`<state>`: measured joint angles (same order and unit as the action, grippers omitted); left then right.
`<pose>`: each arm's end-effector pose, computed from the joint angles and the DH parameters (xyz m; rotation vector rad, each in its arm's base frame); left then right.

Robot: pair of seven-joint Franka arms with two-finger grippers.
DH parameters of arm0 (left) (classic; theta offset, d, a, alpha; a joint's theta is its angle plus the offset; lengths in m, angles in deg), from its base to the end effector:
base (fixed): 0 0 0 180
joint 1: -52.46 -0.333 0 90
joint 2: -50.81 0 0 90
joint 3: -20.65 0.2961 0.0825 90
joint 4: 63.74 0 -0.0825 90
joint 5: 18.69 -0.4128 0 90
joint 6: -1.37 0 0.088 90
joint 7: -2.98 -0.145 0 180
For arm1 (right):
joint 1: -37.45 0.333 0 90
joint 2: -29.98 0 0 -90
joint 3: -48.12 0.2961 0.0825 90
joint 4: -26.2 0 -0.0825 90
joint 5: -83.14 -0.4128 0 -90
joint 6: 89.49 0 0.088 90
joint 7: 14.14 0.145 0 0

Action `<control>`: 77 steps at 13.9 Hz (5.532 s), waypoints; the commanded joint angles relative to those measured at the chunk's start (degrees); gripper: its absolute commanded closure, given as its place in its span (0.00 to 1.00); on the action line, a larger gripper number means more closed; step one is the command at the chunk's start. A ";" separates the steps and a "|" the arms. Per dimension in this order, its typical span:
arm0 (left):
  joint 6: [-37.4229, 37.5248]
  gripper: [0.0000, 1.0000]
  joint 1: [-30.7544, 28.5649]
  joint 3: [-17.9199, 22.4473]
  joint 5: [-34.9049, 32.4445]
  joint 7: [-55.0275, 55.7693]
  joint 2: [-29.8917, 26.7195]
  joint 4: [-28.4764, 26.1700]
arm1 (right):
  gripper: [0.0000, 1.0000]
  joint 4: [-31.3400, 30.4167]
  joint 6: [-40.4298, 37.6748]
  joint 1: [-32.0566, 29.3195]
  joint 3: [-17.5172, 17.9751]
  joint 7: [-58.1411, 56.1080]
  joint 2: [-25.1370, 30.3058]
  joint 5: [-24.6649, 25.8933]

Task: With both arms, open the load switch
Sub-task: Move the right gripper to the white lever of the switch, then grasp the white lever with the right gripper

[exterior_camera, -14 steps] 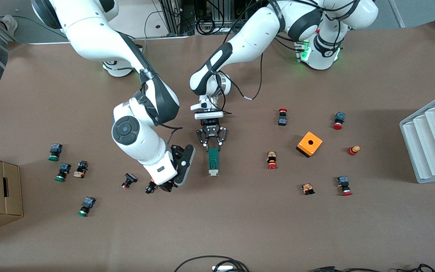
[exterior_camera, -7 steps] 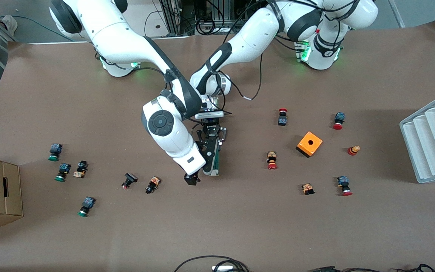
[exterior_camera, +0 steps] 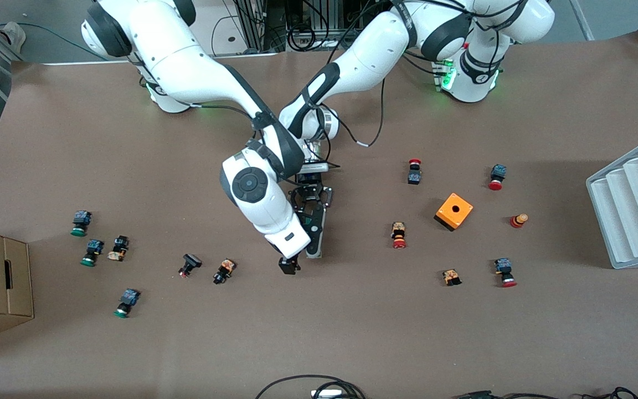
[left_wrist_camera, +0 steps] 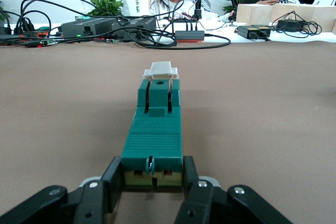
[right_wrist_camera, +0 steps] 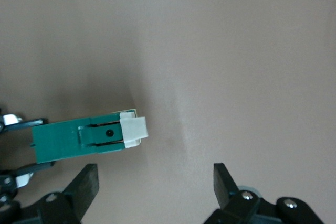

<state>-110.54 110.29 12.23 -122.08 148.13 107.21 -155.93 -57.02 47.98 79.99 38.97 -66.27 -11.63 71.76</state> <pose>0.3624 -0.5670 0.0089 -2.5079 -0.0756 -1.8132 0.6233 0.4401 0.2147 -2.3637 -2.0187 -0.3693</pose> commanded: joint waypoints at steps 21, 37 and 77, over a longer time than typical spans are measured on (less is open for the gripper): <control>-1.47 0.48 -0.26 0.59 -0.24 1.18 2.75 1.22 | 0.03 2.62 6.58 8.62 -6.85 0.88 -8.67 -1.36; -1.47 0.48 -0.26 0.59 -0.24 1.18 2.75 1.13 | 0.04 2.54 6.93 8.79 -6.85 2.99 -10.25 -1.45; -1.47 0.48 -0.26 0.59 -0.24 1.09 2.66 1.22 | 0.36 1.22 5.35 10.11 -7.73 3.34 -8.06 -1.53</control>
<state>-110.51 110.34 12.31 -122.09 148.20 107.24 -155.91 -55.64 53.71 89.67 31.89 -62.66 -19.77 71.75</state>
